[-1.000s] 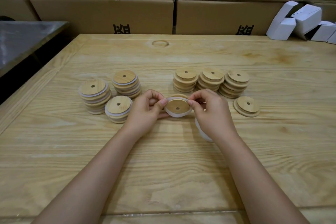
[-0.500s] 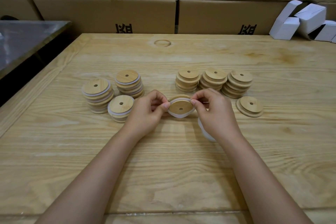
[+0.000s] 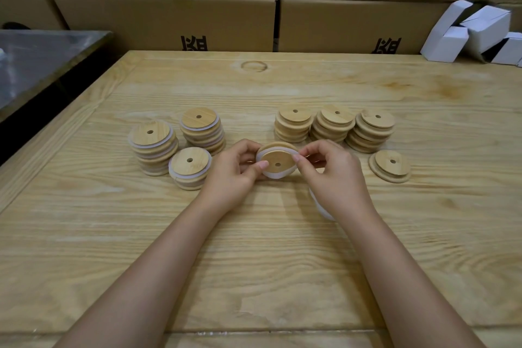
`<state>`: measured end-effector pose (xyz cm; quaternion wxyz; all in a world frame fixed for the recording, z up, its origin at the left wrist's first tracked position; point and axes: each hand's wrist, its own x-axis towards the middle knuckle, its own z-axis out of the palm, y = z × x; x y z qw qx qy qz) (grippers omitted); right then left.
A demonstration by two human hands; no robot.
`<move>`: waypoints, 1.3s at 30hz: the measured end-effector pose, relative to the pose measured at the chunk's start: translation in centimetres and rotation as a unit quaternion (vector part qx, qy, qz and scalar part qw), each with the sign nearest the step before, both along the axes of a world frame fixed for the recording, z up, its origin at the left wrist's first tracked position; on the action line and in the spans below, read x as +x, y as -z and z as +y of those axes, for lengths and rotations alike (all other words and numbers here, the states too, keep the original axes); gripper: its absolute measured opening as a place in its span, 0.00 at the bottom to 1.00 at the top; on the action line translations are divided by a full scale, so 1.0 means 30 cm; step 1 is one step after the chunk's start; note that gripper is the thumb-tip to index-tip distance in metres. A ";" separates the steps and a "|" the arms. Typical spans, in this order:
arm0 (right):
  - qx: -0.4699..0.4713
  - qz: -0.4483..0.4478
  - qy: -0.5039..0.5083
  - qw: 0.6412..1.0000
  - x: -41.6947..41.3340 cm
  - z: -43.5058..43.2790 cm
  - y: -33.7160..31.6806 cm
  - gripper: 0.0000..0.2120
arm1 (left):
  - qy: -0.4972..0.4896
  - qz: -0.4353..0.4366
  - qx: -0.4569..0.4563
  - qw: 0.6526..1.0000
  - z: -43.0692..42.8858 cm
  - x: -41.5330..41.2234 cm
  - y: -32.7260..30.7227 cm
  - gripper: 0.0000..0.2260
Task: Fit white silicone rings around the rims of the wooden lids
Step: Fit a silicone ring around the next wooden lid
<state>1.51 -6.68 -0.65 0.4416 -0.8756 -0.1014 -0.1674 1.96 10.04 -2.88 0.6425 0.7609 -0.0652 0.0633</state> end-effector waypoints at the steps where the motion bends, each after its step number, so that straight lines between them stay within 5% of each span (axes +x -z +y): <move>1: 0.005 0.005 -0.001 1.000 -0.001 0.000 -0.002 0.02 | 0.001 0.004 -0.023 1.000 -0.001 0.000 -0.002 0.10; 15: 0.117 0.049 -0.011 0.992 -0.010 0.006 -0.010 0.09 | 0.002 0.035 -0.143 0.989 -0.008 0.006 -0.003 0.11; 28: 0.068 0.003 -0.023 0.997 -0.034 0.010 -0.035 0.07 | 0.047 0.064 -0.220 0.972 -0.001 0.000 -0.014 0.07; 39: 0.017 -0.024 -0.029 0.999 -0.058 0.040 -0.046 0.02 | 0.083 0.003 -0.075 0.994 -0.014 -0.025 -0.028 0.09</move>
